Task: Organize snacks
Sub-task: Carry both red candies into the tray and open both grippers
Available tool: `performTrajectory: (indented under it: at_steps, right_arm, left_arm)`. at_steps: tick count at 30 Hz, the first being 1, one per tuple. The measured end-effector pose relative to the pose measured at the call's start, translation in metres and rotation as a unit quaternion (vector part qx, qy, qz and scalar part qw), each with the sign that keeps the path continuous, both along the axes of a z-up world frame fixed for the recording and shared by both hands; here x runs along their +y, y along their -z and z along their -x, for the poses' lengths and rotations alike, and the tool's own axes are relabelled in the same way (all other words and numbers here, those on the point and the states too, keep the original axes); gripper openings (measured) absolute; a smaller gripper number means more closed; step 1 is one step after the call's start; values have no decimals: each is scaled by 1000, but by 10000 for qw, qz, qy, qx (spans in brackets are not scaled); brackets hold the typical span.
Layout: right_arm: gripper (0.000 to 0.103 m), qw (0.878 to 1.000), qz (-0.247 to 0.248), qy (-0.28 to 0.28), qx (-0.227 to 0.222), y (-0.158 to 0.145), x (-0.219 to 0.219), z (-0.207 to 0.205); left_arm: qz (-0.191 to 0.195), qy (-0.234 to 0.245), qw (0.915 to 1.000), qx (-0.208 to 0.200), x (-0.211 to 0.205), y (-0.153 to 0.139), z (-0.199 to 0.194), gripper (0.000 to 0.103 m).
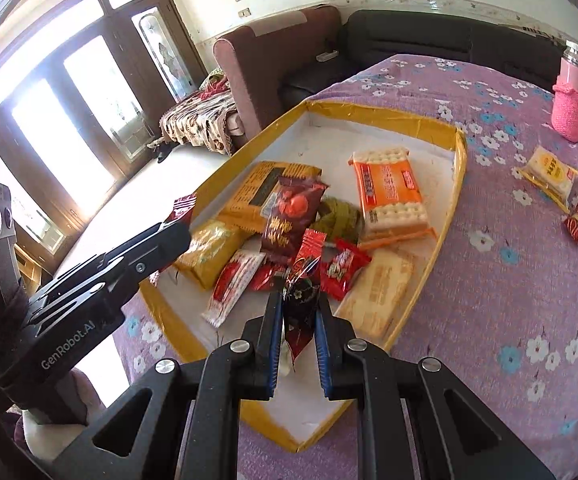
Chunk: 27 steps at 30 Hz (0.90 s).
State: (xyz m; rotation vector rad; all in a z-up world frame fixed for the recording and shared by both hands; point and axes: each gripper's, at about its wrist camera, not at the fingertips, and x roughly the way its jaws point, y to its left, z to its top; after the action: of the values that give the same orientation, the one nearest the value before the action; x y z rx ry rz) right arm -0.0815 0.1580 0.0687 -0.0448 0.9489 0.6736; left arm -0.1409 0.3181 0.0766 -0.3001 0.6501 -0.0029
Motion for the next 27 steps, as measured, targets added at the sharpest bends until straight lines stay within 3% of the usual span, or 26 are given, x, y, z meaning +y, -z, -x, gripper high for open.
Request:
performTrajectory:
  at_steps: [9, 23, 24, 26, 27]
  right_arm:
    - [15, 9998, 64, 105, 137, -5, 20, -58]
    - [16, 9980, 308, 259, 483, 9, 55, -114]
    - [19, 9983, 279, 230, 465, 9, 58, -115]
    - [19, 9989, 218, 194, 368, 7, 61, -117]
    - [22, 9991, 191, 233, 301, 5, 61, -116]
  left_arm:
    - [-1, -16, 9996, 292, 22, -5, -38, 23]
    - [307, 291, 9967, 694, -2, 21, -41, 23]
    - [336, 297, 9966, 692, -2, 21, -41, 24]
    - [365, 307, 9964, 697, -3, 20, -38, 37]
    - [371, 310, 9964, 695, -3, 19, -37, 51]
